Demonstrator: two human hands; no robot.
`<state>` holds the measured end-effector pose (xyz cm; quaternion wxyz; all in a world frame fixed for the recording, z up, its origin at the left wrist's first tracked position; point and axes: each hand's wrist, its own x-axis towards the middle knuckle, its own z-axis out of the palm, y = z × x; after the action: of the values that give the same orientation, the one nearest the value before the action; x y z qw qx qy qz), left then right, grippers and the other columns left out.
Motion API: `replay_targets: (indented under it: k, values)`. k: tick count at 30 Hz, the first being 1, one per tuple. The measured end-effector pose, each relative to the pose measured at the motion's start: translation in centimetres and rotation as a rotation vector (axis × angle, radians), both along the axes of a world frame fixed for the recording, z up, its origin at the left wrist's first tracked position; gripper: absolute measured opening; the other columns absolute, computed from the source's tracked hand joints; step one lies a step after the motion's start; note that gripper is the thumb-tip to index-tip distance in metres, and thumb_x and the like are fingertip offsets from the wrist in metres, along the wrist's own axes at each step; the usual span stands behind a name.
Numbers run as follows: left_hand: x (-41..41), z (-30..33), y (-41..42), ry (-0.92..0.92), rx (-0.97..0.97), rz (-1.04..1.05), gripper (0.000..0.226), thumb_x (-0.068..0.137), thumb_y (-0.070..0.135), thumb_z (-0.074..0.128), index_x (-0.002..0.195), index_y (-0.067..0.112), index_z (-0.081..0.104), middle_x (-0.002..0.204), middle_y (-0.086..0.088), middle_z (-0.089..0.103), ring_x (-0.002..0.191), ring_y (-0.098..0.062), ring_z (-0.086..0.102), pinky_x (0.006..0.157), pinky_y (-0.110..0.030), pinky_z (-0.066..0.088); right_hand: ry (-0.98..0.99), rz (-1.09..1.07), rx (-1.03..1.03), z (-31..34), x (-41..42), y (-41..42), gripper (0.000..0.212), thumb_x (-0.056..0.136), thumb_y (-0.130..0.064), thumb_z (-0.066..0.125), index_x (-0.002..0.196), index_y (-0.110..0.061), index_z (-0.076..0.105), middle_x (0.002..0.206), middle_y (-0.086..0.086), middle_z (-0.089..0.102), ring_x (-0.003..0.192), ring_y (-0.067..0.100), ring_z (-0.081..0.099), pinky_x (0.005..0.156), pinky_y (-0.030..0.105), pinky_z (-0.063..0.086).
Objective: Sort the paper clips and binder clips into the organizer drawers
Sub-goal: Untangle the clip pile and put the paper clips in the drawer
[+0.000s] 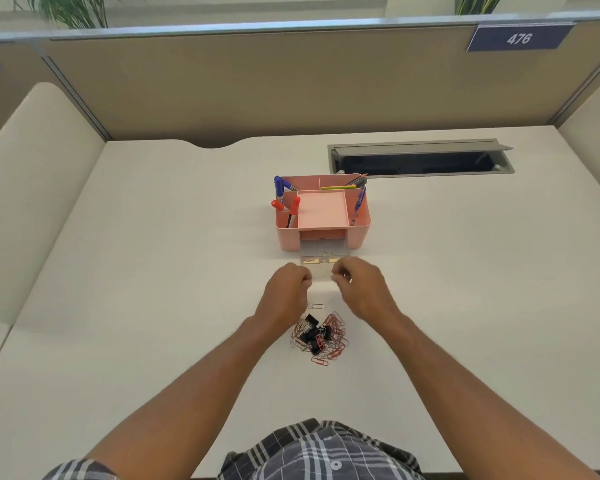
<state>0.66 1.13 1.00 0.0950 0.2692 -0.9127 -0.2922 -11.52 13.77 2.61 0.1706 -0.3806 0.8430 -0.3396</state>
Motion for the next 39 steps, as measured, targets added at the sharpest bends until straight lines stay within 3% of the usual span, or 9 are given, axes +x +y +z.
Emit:
replay_targets:
  k: [4, 8, 13, 16, 19, 22, 26, 34, 39]
  values:
    - [-2.2, 2.6, -1.0, 0.194, -0.073, 0.019, 0.013, 0.092, 0.004, 0.056, 0.092, 0.007, 0.068, 0.087, -0.007, 0.063, 0.079, -0.021, 0.057, 0.068, -0.034, 0.049, 0.108, -0.044, -0.123, 2.6, -2.0, -1.6, 0.014, 0.089, -0.005, 0.056, 0.092, -0.013, 0.067, 0.089, 0.001, 0.067, 0.081, 0.017, 0.059, 0.073, 0.030, 0.050]
    - [-4.0, 4.1, -1.6, 0.192, -0.097, 0.001, 0.016, 0.090, 0.002, 0.057, 0.094, 0.007, 0.071, 0.093, -0.009, 0.068, 0.082, -0.022, 0.059, 0.071, -0.038, 0.055, 0.152, -0.010, -0.037, 3.2, -2.7, -3.0, 0.018, 0.088, -0.002, 0.054, 0.091, -0.012, 0.069, 0.091, 0.007, 0.070, 0.083, 0.024, 0.060, 0.075, 0.039, 0.054]
    - [-2.9, 3.5, -1.0, 0.213, -0.073, 0.012, 0.012, 0.091, 0.004, 0.055, 0.087, 0.010, 0.065, 0.086, -0.005, 0.063, 0.076, -0.019, 0.056, 0.066, -0.037, 0.053, 0.117, -0.040, -0.067, 3.0, -2.1, -1.7, 0.014, 0.090, -0.008, 0.056, 0.092, -0.013, 0.069, 0.089, 0.002, 0.070, 0.080, 0.020, 0.061, 0.072, 0.034, 0.052]
    - [-1.1, 1.2, -0.3, 0.096, -0.049, -0.033, 0.010, 0.092, 0.010, 0.056, 0.090, 0.012, 0.065, 0.088, -0.003, 0.063, 0.083, -0.021, 0.056, 0.073, -0.039, 0.049, 0.057, -0.025, 0.145, 1.7, -1.2, 0.3, 0.010, 0.090, -0.016, 0.059, 0.087, -0.016, 0.069, 0.086, 0.000, 0.070, 0.080, 0.020, 0.061, 0.073, 0.033, 0.050]
    - [-0.1, -1.0, 0.6, -0.150, -0.012, -0.077, 0.018, 0.093, 0.021, 0.060, 0.109, 0.014, 0.066, 0.104, -0.005, 0.063, 0.099, -0.023, 0.056, 0.084, -0.035, 0.048, -0.009, -0.008, 0.462, -0.3, 0.3, 1.7, 0.017, 0.090, -0.029, 0.063, 0.084, -0.014, 0.069, 0.086, 0.003, 0.071, 0.080, 0.024, 0.064, 0.073, 0.032, 0.052]
    - [0.0, -2.2, 1.0, -0.278, -0.014, -0.125, 0.025, 0.092, 0.026, 0.063, 0.114, 0.015, 0.065, 0.108, -0.007, 0.059, 0.102, -0.024, 0.054, 0.083, -0.033, 0.046, 0.023, 0.019, 0.577, -2.1, 2.3, 2.2, 0.020, 0.088, -0.030, 0.064, 0.086, -0.010, 0.066, 0.089, 0.007, 0.069, 0.083, 0.028, 0.064, 0.074, 0.034, 0.052]
    - [-0.2, -2.7, 1.2, -0.307, -0.060, -0.160, 0.019, 0.090, 0.023, 0.066, 0.107, 0.015, 0.065, 0.106, -0.007, 0.057, 0.099, -0.024, 0.054, 0.082, -0.034, 0.048, 0.061, 0.009, 0.500, -3.6, 3.7, 2.0, 0.016, 0.090, -0.023, 0.060, 0.096, -0.008, 0.062, 0.099, 0.011, 0.059, 0.089, 0.031, 0.060, 0.075, 0.036, 0.050]
    - [-0.6, -2.7, 1.8, -0.333, -0.070, -0.163, 0.003, 0.088, 0.014, 0.063, 0.089, 0.012, 0.064, 0.097, -0.009, 0.058, 0.089, -0.026, 0.055, 0.077, -0.040, 0.051, 0.002, -0.012, 0.388, -3.6, 2.7, 0.8, 0.010, 0.091, -0.016, 0.058, 0.081, -0.017, 0.057, 0.093, 0.005, 0.064, 0.086, 0.024, 0.060, 0.067, 0.029, 0.040]
    - [-0.2, -2.4, 1.8, -0.288, -0.004, -0.110, 0.006, 0.089, 0.008, 0.057, 0.084, 0.011, 0.057, 0.091, -0.007, 0.061, 0.086, -0.024, 0.056, 0.073, -0.036, 0.048, -0.206, -0.108, 0.272, -3.4, 1.6, 1.6, 0.009, 0.089, -0.011, 0.060, 0.093, -0.016, 0.067, 0.092, 0.001, 0.070, 0.087, 0.020, 0.064, 0.079, 0.033, 0.053]
